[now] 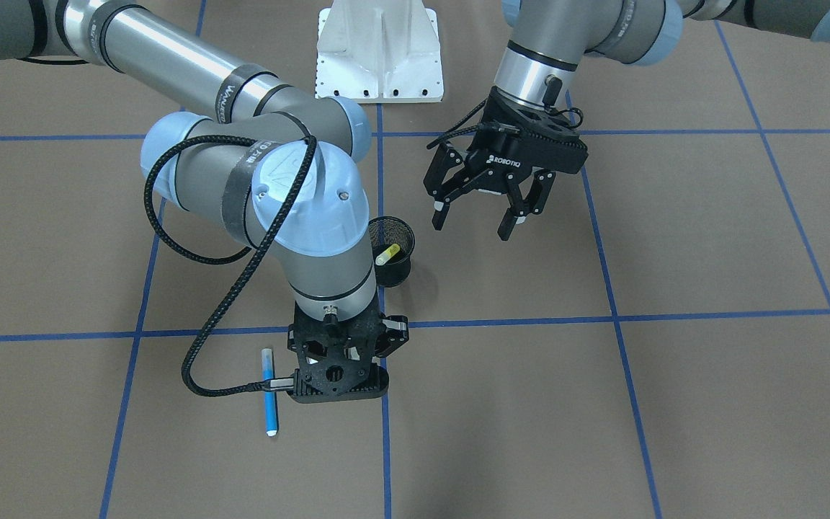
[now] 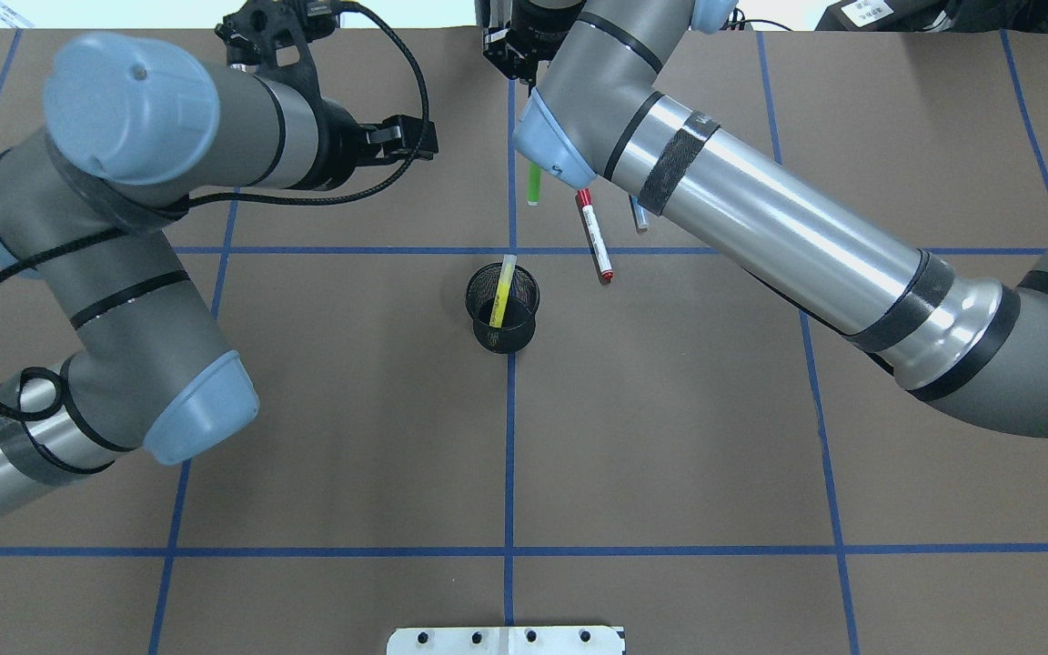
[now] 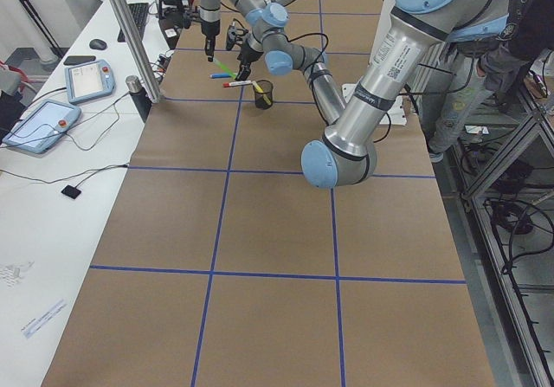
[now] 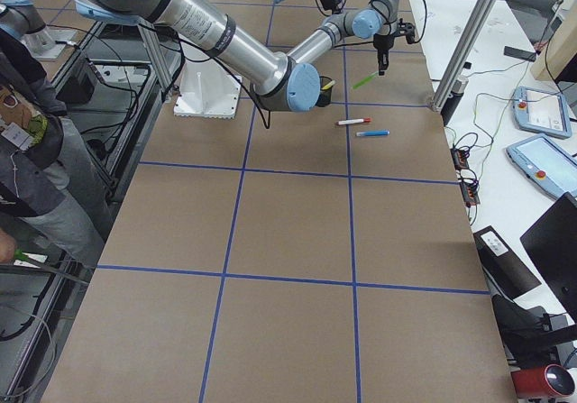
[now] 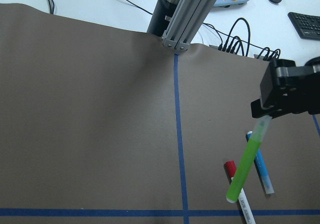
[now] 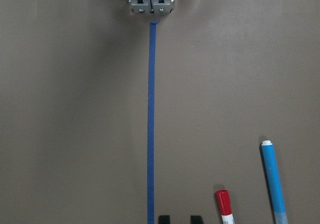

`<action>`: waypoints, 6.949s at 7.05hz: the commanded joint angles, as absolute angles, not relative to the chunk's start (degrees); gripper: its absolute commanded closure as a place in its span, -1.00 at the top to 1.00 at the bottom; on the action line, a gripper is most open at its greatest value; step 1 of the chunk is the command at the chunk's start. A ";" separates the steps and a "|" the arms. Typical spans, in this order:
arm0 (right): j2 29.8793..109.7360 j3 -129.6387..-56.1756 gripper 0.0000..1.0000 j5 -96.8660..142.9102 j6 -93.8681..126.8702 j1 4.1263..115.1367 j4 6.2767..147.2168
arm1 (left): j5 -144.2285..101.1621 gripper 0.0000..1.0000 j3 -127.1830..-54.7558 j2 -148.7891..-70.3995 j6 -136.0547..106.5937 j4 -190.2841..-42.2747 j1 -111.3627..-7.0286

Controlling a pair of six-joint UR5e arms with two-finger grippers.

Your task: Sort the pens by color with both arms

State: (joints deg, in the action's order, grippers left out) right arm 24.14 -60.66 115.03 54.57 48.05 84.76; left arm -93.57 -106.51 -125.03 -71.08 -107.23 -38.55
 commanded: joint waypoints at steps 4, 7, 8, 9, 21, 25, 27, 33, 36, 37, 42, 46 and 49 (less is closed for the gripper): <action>24.70 -61.08 0.74 114.52 55.11 49.21 84.02 | -91.76 0.94 -108.80 -120.69 -69.43 -110.72 -37.35; 33.18 -70.08 0.98 115.57 52.93 55.61 84.28 | -83.27 0.80 -106.02 -123.21 -70.05 -110.48 -30.17; 36.96 -71.96 1.00 117.75 52.21 58.16 84.46 | -81.41 0.72 -104.95 -124.53 -70.48 -110.39 -28.93; 40.31 -73.72 1.00 119.17 51.86 60.62 84.55 | -79.73 0.51 -102.94 -126.19 -73.27 -110.30 -27.61; 69.60 -87.80 1.00 128.01 37.27 80.05 84.11 | -69.96 0.07 -90.00 -133.51 -74.71 -110.83 -22.77; 78.31 -91.23 1.00 132.45 30.41 83.76 82.54 | -69.87 -0.02 -89.48 -133.68 -74.71 -110.92 -22.76; 78.05 -90.45 1.00 132.45 30.32 84.20 82.62 | -69.87 -0.01 -88.34 -134.38 -74.71 -110.92 -22.76; 77.52 -89.47 1.00 132.89 31.38 85.69 82.97 | -69.17 -0.24 -87.01 -135.09 -74.71 -110.92 -22.76; 77.78 -91.39 1.00 133.07 33.83 85.69 82.88 | -69.08 -0.45 -87.01 -135.09 -74.62 -110.92 -22.76; 78.04 -91.75 1.00 132.98 34.10 85.69 82.88 | -69.08 -0.58 -87.01 -135.09 -74.71 -110.92 -22.76; 79.63 -94.31 1.00 132.89 34.72 85.78 82.79 | -69.61 -0.98 -93.40 -134.91 -73.05 -106.73 -23.20; 81.90 -95.96 1.00 132.36 34.72 85.78 82.71 | -74.94 -1.00 -99.67 -136.57 -70.23 -98.64 -28.19; 83.58 -99.14 1.00 132.28 35.33 85.78 82.71 | -87.49 -1.00 -98.10 -138.25 -66.54 -90.64 -35.22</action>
